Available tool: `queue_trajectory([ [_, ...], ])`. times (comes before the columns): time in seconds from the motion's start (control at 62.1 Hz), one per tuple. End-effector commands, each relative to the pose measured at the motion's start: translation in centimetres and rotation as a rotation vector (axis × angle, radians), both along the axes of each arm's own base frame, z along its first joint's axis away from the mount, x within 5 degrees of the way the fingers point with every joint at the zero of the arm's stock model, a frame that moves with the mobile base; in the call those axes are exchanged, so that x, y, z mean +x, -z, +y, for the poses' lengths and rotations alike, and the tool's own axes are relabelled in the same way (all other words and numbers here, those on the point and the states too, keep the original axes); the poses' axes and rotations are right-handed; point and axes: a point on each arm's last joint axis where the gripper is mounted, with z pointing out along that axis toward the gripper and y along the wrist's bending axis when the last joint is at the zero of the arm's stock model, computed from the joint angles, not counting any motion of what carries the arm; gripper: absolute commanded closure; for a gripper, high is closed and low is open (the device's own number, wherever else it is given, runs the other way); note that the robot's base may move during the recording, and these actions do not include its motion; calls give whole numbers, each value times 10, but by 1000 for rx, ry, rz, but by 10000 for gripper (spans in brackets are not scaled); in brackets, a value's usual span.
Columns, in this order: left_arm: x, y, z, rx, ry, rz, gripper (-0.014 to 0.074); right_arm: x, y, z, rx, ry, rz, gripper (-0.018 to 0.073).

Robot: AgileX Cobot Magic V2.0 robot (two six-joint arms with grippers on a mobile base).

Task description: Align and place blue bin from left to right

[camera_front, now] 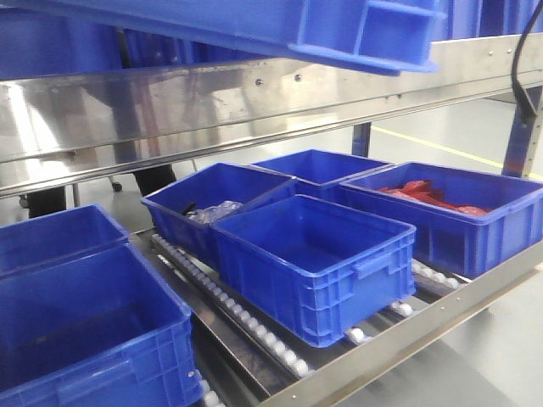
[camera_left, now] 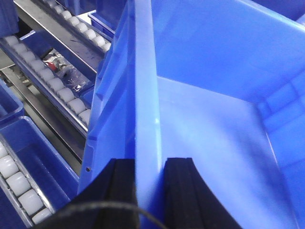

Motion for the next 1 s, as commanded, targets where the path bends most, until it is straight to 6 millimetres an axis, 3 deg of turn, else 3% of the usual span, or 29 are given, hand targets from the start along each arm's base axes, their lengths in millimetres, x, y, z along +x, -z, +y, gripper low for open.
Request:
queue_trajectory([
  [0.0, -1, -16, -20, -159, 72, -114, 584, 12, -26, 17, 213, -1, -253, 624],
  [0.547, -1, -16, -20, -159, 72, -114, 584, 50, -1, 26, 256, 55, -336, 624],
  [0.982, -1, -16, -20, -159, 72, -114, 584, 50, -1, 26, 257, 56, -340, 624],
])
